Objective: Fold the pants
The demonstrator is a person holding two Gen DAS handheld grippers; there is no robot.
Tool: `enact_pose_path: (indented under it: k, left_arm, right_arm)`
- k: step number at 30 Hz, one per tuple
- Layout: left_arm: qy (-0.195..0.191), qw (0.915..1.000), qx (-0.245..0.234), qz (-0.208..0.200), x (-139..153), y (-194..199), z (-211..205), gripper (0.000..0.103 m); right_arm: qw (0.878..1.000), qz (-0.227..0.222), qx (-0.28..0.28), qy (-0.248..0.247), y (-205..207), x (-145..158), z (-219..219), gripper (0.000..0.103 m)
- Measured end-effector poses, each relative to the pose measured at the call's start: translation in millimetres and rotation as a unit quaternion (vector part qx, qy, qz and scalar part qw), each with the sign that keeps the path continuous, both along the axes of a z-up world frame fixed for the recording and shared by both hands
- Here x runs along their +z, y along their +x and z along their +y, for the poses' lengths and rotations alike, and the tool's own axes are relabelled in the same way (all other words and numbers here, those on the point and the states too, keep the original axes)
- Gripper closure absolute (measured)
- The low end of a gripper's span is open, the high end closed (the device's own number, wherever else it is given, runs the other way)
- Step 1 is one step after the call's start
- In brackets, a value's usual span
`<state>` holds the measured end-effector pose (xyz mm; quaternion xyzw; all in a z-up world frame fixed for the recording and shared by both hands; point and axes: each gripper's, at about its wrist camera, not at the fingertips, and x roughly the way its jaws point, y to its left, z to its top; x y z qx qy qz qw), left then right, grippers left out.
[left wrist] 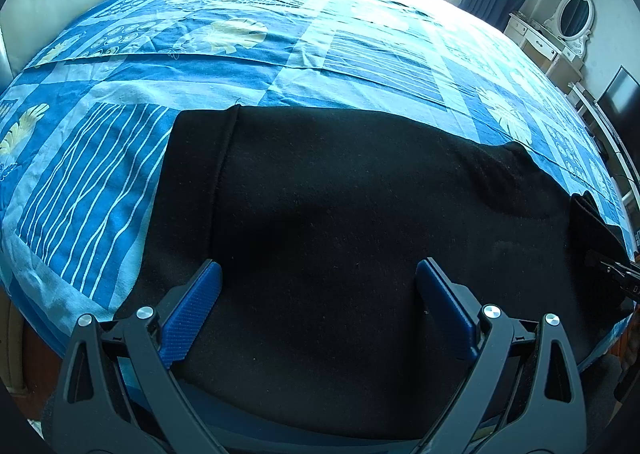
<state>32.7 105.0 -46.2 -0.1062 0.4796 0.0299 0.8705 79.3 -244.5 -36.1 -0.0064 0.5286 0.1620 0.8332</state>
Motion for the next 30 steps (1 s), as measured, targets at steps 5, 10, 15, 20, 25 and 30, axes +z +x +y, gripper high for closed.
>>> enact_pose_path:
  k: [5,10,15,20,25,30]
  left_arm:
    - [0.0,1.0,0.0,0.0,-0.2,-0.4,0.5,0.006]
    - [0.001,1.0,0.0,0.0,-0.1,-0.1,0.2,0.006]
    - [0.001,1.0,0.0,0.0,-0.2,-0.3,0.5,0.005]
    - [0.001,1.0,0.0,0.0,-0.2,-0.3,0.2,0.005]
    - [0.001,1.0,0.0,0.0,-0.2,-0.3,0.1,0.005]
    - [0.001,1.0,0.0,0.0,-0.3,-0.5,0.1,0.005]
  right_arm:
    - [0.999,-0.011,0.01,-0.041,-5.8,-4.8,17.9,0.082]
    - [0.998,-0.014,0.012,-0.057,-8.3,-7.2,26.3,0.081]
    - [0.998,-0.018,0.015,-0.064,-12.1,-8.7,34.7,0.077]
    - [0.998,-0.018,0.017,-0.058,-14.4,-9.1,40.6,0.074]
    - [0.999,-0.012,0.021,-0.036,-18.3,-9.0,46.5,0.071]
    - [0.999,0.0,0.032,0.002,-24.6,-9.3,54.3,0.069]
